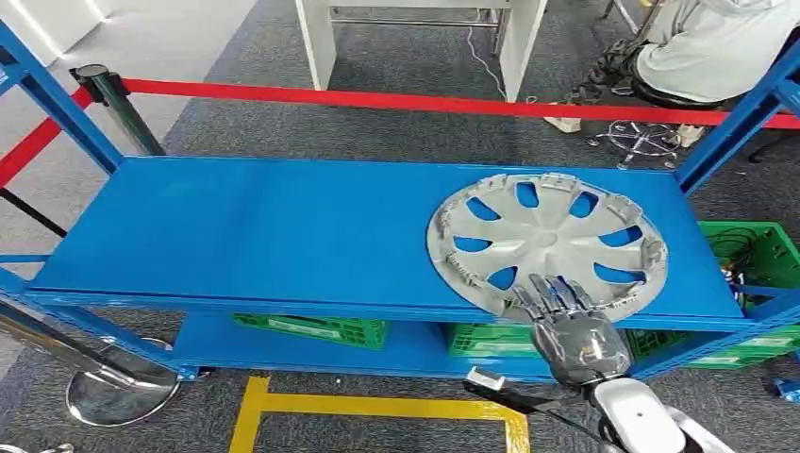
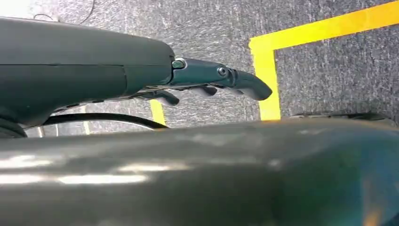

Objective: Take the parts from the cabinet and place them on the table.

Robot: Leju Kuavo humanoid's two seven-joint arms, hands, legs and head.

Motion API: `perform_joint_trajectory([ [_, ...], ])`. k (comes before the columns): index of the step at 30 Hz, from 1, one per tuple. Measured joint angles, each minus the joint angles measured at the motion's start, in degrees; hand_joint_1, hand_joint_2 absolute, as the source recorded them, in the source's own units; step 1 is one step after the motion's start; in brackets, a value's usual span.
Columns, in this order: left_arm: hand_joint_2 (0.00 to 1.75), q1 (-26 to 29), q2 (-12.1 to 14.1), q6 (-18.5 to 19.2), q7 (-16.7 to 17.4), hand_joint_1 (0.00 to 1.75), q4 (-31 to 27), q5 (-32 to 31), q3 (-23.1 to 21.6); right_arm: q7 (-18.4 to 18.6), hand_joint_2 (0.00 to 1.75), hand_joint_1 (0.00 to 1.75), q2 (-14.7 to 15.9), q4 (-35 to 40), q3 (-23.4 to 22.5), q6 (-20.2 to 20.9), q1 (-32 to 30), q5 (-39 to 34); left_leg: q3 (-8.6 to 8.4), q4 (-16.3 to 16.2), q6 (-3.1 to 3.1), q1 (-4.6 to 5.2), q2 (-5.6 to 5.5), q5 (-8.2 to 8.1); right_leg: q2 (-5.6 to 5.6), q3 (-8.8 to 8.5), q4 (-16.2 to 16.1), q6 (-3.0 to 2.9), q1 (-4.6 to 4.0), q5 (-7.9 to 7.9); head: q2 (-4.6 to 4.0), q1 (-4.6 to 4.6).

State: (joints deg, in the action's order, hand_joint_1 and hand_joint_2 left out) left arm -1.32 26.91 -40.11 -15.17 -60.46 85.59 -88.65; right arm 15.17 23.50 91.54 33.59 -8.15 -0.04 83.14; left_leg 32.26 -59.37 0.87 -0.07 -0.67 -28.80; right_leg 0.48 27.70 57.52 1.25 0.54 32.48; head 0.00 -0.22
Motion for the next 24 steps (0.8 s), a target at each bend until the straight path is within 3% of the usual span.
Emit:
perform_joint_trajectory([
  [3,0.00,-0.05,0.04,-0.02,0.22,0.00,-0.02,-0.02,0.00,-0.33,1.75,0.00,0.00,-0.41,-0.39,4.03,0.03,-2.88,0.00,0.00,0.00,0.00,0.00,0.00,0.00,0.00,0.00,0.00,0.00,0.00,0.00,-0.02],
  [11,0.00,-0.20,0.07,0.00,0.94,0.00,-0.02,-0.39,0.00,-0.22,1.75,0.00,0.02,-1.29,-1.14,9.98,1.29,-8.96,-0.01,0.00,0.00,0.00,0.00,0.00,-0.01,0.01,0.00,0.00,0.00,0.00,0.00,-0.02],
  [24,0.00,-0.20,0.07,-0.02,0.92,0.00,-0.02,-0.02,0.00,1.03,1.75,0.00,-0.33,-1.75,-1.38,8.43,2.54,-7.42,0.00,0.00,0.00,0.00,-0.01,0.00,0.00,-0.01,0.01,0.00,0.00,0.00,0.00,-0.02],
])
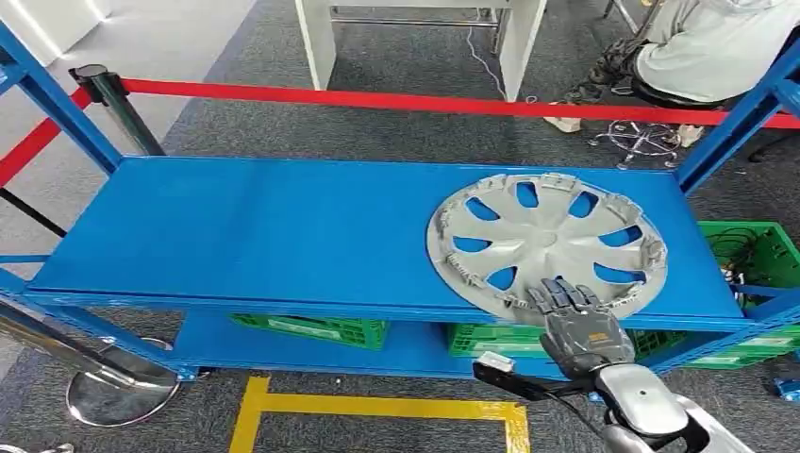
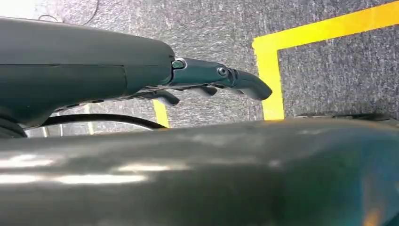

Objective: Take the parts from the cabinet and place them on the table.

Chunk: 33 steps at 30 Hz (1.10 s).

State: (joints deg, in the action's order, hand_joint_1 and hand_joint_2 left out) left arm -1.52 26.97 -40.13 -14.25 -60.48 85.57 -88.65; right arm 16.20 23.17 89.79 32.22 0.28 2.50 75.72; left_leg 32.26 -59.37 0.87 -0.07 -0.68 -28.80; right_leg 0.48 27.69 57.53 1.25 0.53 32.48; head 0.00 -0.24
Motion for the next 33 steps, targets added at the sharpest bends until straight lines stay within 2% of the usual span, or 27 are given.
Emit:
perform_joint_trajectory([
  [14,0.00,0.00,-0.11,0.00,-0.33,0.00,-0.77,0.13,0.00,0.61,1.75,0.00,-2.16,-3.08,3.39,-0.83,1.61,6.27,0.00,0.00,0.00,0.00,0.00,0.00,0.00,0.00,0.01,0.00,0.00,0.00,0.00,0.00],
  [25,0.00,0.31,0.79,0.00,0.02,0.00,-1.90,-0.04,0.00,-0.02,1.75,0.00,-2.25,-4.20,4.98,1.16,3.41,6.16,0.00,0.00,0.00,0.00,0.00,0.00,0.00,0.00,0.01,0.00,0.00,0.00,0.00,0.02],
  [33,0.00,0.47,1.16,0.02,0.35,0.00,-2.40,-0.20,0.00,0.96,1.75,0.00,-1.73,-4.20,5.53,1.75,3.59,8.12,0.00,0.00,0.00,0.00,0.00,0.00,0.00,0.00,0.01,0.00,0.00,0.00,0.00,-0.02],
])
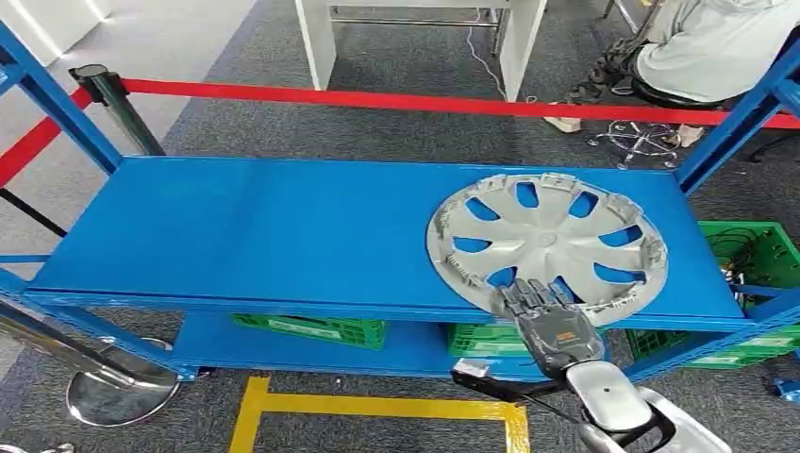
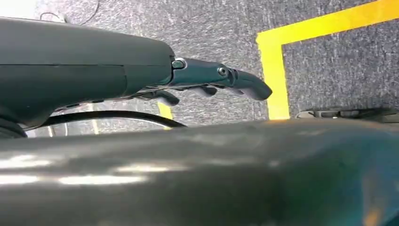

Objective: Take the parts from the cabinet and place them on the table.

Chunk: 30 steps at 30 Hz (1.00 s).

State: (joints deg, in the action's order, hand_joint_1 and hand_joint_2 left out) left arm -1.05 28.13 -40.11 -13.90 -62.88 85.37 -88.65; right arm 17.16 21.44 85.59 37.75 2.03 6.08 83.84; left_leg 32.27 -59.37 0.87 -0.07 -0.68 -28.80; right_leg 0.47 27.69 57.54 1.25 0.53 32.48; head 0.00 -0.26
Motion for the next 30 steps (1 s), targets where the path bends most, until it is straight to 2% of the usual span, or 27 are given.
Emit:
perform_joint_trajectory([
  [2,0.00,0.06,0.04,-0.02,0.04,0.00,-0.11,-0.09,0.00,0.44,1.75,0.00,0.09,0.02,0.20,0.17,0.06,1.31,0.00,0.00,0.00,0.00,0.00,0.00,0.00,0.00,0.00,0.00,0.00,0.00,0.00,0.02],
  [3,0.00,0.08,0.07,-0.02,0.11,0.00,-0.13,-0.13,0.00,0.66,1.75,0.09,0.17,0.02,0.31,0.22,0.10,1.95,0.00,0.00,0.00,0.00,0.00,0.00,0.00,-0.01,0.00,0.00,0.00,0.00,0.00,0.02],
  [4,0.00,0.10,0.07,-0.02,0.17,0.00,-0.20,-0.17,0.00,0.97,1.75,1.52,0.20,0.02,0.46,0.31,0.16,2.63,0.00,0.00,0.00,0.00,0.00,0.00,0.00,0.00,0.00,0.00,0.00,0.00,0.00,0.02],
  [5,0.00,0.12,0.11,-0.02,0.17,0.00,-0.28,-0.17,0.00,1.36,1.75,1.52,0.22,0.02,0.59,0.37,0.24,3.28,0.00,0.00,0.00,0.00,0.00,0.00,0.00,-0.01,0.00,0.00,0.00,0.00,0.00,0.02],
  [6,0.00,0.12,0.11,-0.02,0.17,0.00,-0.28,-0.17,0.00,1.64,1.75,1.75,0.22,0.02,0.70,0.50,0.32,3.97,0.00,0.00,0.00,0.00,0.00,0.00,0.00,0.00,0.00,0.00,0.00,0.00,0.00,0.02],
  [14,0.00,0.42,0.11,-0.02,0.39,0.00,-0.50,-0.44,0.13,5.47,1.75,1.75,0.48,0.07,2.47,0.92,1.77,6.19,-0.01,0.00,0.00,0.00,0.00,0.00,0.01,0.00,0.00,0.00,0.00,0.00,0.00,0.02],
  [22,0.00,0.54,0.04,-0.02,0.61,0.00,-0.57,-0.85,0.26,6.99,1.75,1.75,1.31,0.07,4.17,0.61,2.44,6.19,-0.01,0.00,0.00,0.00,0.00,0.00,0.00,0.00,0.00,0.00,0.00,0.00,0.00,0.02],
  [27,0.00,0.88,0.00,-0.02,0.61,0.00,-0.57,-1.07,0.61,9.42,1.75,1.75,2.12,0.07,5.81,-1.60,2.39,6.13,0.01,0.00,0.00,0.00,-0.01,0.00,0.00,0.01,0.00,0.00,0.00,0.00,0.00,0.02],
  [30,0.00,1.22,-0.02,-0.02,0.44,0.00,-0.81,-1.33,0.96,11.52,1.75,1.75,3.02,0.33,7.28,-5.36,2.50,6.04,0.03,0.00,0.00,0.01,0.00,0.00,0.00,0.03,0.00,0.00,0.01,0.00,0.00,0.00],
])
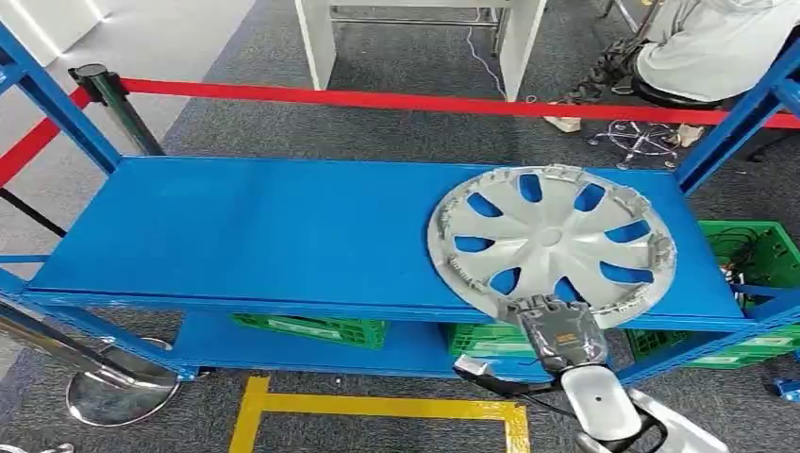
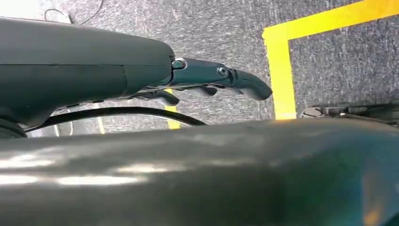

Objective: Take the parts from the cabinet and place them on the table.

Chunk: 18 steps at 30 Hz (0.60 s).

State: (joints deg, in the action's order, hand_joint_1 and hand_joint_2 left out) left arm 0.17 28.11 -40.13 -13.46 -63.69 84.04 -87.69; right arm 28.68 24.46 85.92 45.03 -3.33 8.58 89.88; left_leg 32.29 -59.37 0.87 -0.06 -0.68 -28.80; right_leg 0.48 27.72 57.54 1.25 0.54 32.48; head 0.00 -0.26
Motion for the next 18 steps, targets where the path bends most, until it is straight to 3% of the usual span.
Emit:
perform_joint_trajectory([
  [5,0.00,0.46,-0.33,0.02,-0.28,0.00,-0.22,-0.13,1.31,1.79,1.75,1.75,2.34,1.99,3.30,-5.70,1.59,0.00,0.02,-0.01,0.00,0.00,0.00,0.00,0.00,0.03,0.00,0.00,0.00,0.00,0.00,0.04],
  [15,0.00,0.56,-0.63,0.02,-1.12,0.00,-1.66,-0.11,2.62,2.60,1.75,1.75,6.38,6.56,8.44,-9.68,6.72,0.00,0.02,-0.01,0.00,0.00,0.00,0.00,0.00,0.02,0.01,0.01,0.00,0.00,0.00,0.02],
  [16,1.75,0.61,-0.63,0.02,-1.42,0.00,-1.88,0.04,2.73,2.60,1.75,1.75,6.73,7.00,8.83,-10.01,7.18,0.00,0.02,-0.01,0.00,0.00,-0.01,0.00,-0.02,0.02,0.01,0.01,0.00,0.00,0.00,0.02],
  [18,1.75,0.79,-0.63,0.39,-2.27,0.00,-2.34,0.59,2.99,2.49,1.75,1.75,7.39,7.98,9.81,-10.75,8.20,0.00,0.02,-0.01,0.00,0.01,-0.02,0.00,-0.02,0.02,0.01,0.01,0.01,0.00,0.00,0.02],
])
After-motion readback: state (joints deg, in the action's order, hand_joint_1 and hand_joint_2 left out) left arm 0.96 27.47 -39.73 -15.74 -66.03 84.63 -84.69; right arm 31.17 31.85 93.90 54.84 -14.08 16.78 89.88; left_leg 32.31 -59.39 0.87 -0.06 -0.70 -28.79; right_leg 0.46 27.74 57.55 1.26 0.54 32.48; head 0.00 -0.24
